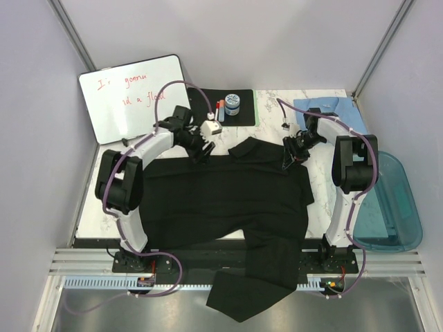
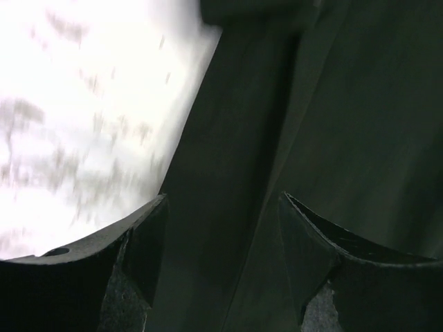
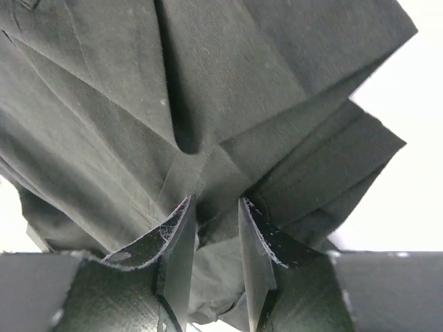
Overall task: Fold and stack the long sleeve shirts
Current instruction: Fold the shirt
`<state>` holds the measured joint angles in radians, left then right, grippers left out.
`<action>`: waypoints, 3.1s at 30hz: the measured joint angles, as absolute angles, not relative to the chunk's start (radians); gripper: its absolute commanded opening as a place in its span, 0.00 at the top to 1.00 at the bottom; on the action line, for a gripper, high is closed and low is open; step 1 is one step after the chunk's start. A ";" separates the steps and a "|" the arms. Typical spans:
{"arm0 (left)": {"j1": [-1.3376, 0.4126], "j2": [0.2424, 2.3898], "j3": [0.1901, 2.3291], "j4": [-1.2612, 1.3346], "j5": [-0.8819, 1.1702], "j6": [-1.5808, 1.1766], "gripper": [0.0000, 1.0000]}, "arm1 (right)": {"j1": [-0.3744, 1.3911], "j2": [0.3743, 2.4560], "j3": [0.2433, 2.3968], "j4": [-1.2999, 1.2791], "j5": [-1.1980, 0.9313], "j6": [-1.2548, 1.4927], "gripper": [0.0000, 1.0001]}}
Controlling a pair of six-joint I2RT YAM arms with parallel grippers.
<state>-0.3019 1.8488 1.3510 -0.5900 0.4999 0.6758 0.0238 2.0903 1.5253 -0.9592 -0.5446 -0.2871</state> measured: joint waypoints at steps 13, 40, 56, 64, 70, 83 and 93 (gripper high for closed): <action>-0.573 2.042 1.546 -0.326 0.432 0.384 0.18 | 0.043 2.093 1.525 -0.939 -0.525 -0.292 0.60; -0.706 2.200 1.631 -0.118 -0.037 0.286 0.98 | 0.043 2.093 1.525 -0.934 -0.526 -0.292 0.58; -0.718 1.797 1.656 -0.353 0.398 0.378 0.98 | -0.094 1.952 1.578 -1.016 -0.689 -0.355 0.38; -0.803 1.505 1.647 -0.636 0.691 0.559 0.98 | -0.245 1.817 1.676 -1.077 -0.788 -0.405 0.39; -0.953 1.412 1.592 -0.825 0.753 0.628 0.98 | -0.185 1.817 1.687 -1.085 -0.797 -0.408 0.41; -1.168 1.370 1.590 -0.906 0.736 0.593 0.98 | 0.116 1.870 1.573 -0.966 -0.746 -0.372 0.46; -1.050 1.378 1.438 -0.752 0.604 0.402 0.98 | 0.213 1.982 1.533 -0.902 -0.703 -0.348 0.44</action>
<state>-1.0496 1.3781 1.4380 -0.7521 0.6037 0.4019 0.2131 1.9820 1.5333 -0.9016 -0.7033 -0.3481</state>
